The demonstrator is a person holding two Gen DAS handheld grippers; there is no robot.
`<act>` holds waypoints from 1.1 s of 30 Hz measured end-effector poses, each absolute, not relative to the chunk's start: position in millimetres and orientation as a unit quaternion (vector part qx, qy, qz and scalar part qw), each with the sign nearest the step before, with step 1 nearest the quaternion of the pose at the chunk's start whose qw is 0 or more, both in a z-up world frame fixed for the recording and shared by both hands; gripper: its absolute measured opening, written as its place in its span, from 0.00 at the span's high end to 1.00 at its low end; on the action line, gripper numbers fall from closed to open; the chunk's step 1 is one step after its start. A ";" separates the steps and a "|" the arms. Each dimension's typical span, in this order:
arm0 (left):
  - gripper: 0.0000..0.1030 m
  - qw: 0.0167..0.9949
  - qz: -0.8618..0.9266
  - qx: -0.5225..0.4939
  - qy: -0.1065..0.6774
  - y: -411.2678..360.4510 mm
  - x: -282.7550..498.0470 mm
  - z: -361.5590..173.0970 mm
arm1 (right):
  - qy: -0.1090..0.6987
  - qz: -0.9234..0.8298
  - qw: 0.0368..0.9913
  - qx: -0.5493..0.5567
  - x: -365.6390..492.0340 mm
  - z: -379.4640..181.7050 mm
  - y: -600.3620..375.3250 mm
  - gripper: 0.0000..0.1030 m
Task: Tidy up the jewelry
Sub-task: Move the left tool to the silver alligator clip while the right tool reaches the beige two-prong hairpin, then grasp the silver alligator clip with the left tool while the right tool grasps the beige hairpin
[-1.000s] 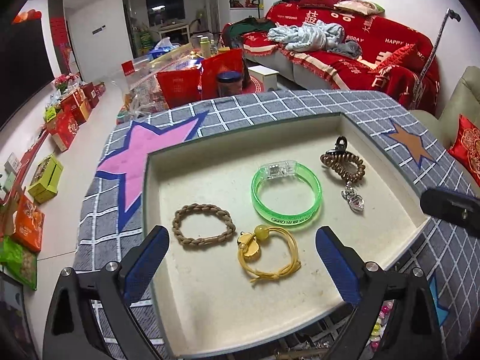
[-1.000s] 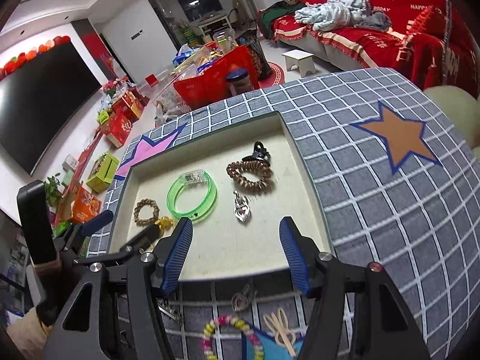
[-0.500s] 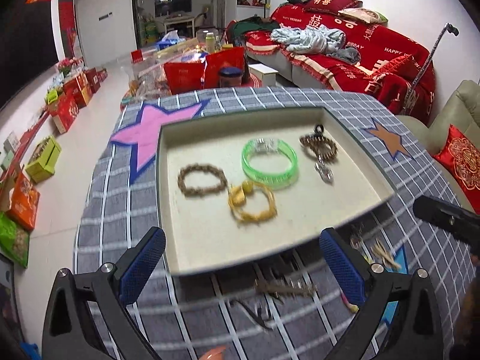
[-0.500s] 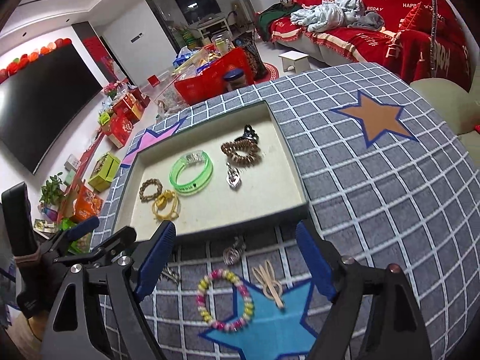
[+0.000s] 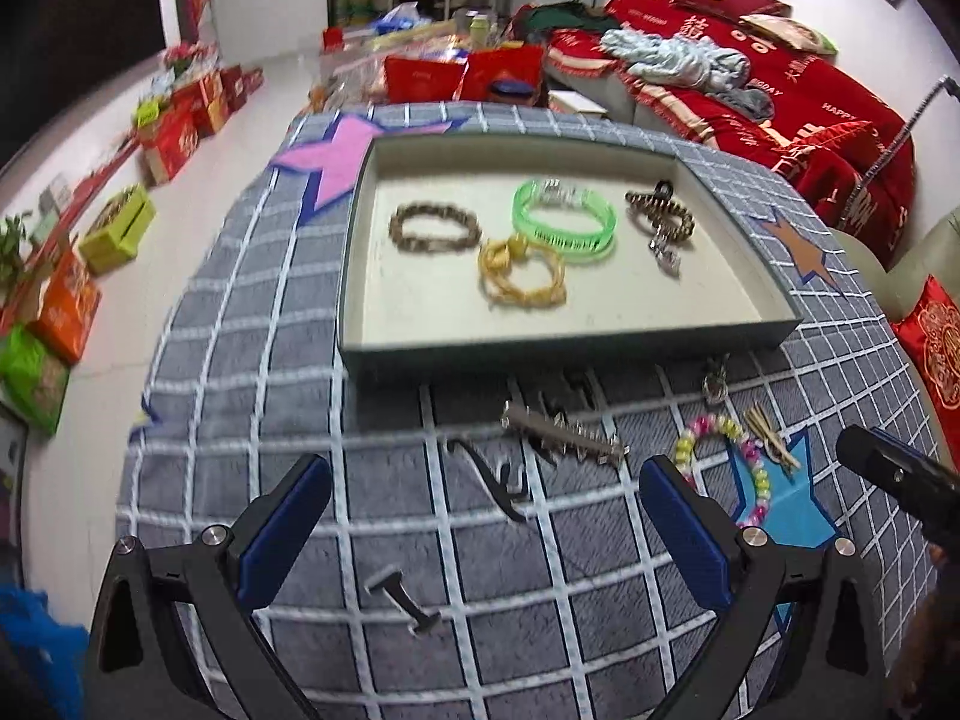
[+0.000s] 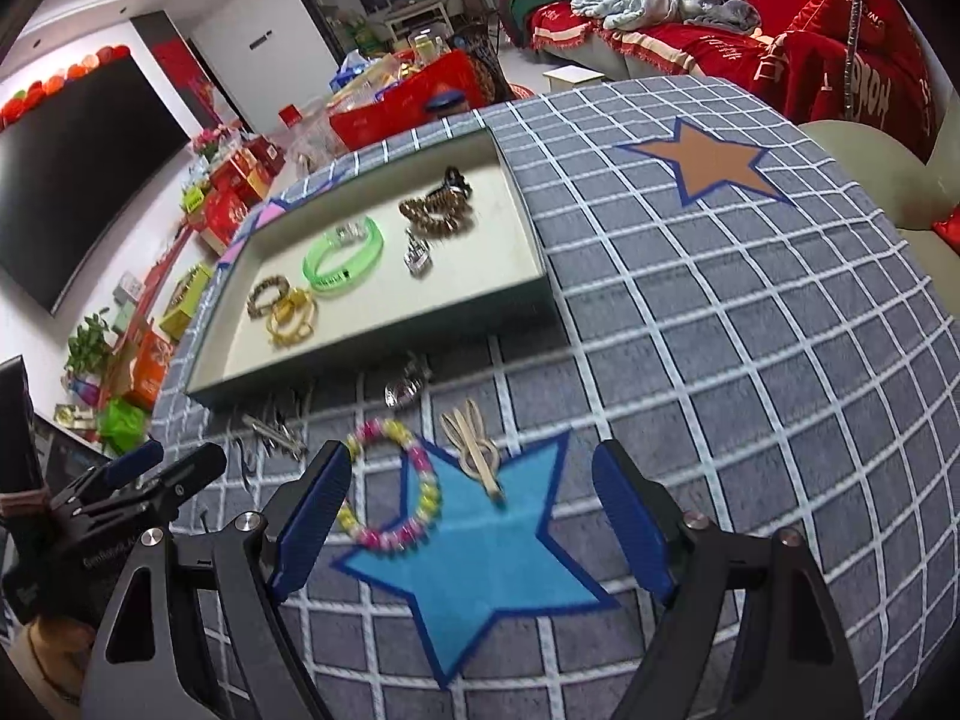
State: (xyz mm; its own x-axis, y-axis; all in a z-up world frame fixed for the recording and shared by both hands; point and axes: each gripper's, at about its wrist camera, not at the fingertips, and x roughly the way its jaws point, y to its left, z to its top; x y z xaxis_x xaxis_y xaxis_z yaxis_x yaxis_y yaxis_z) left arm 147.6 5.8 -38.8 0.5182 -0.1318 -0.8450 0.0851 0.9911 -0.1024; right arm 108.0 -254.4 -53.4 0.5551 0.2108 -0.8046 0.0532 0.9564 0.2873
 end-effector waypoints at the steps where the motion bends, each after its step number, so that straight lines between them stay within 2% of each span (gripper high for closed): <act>1: 0.00 0.867 -0.068 -0.030 0.493 5.0 145.8 -41.5 | 0.472 0.045 0.870 0.139 105.7 -55.0 -254.5 0.18; 20: 0.00 0.844 0.022 -0.109 0.525 -7.8 164.2 -69.9 | 0.508 0.024 0.859 0.056 105.4 -87.6 -248.5 0.18; 29: 0.00 0.848 0.063 -0.107 0.516 -16.5 172.4 -71.5 | 0.501 0.025 0.865 0.007 115.3 -86.6 -232.7 0.33; 33: 0.00 0.850 0.063 -0.094 0.514 -22.6 173.6 -72.9 | 0.499 0.029 0.866 -0.011 120.6 -87.0 -223.5 0.36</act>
State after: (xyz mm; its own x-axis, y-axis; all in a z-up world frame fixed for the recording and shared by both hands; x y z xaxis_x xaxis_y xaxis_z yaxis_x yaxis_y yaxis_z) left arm 173.6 -22.6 -72.9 0.4641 0.0108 -0.8857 -0.2039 0.9744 -0.0949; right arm 120.6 -223.5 -87.0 0.5009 0.0391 -0.8646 -0.0605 0.9981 0.0100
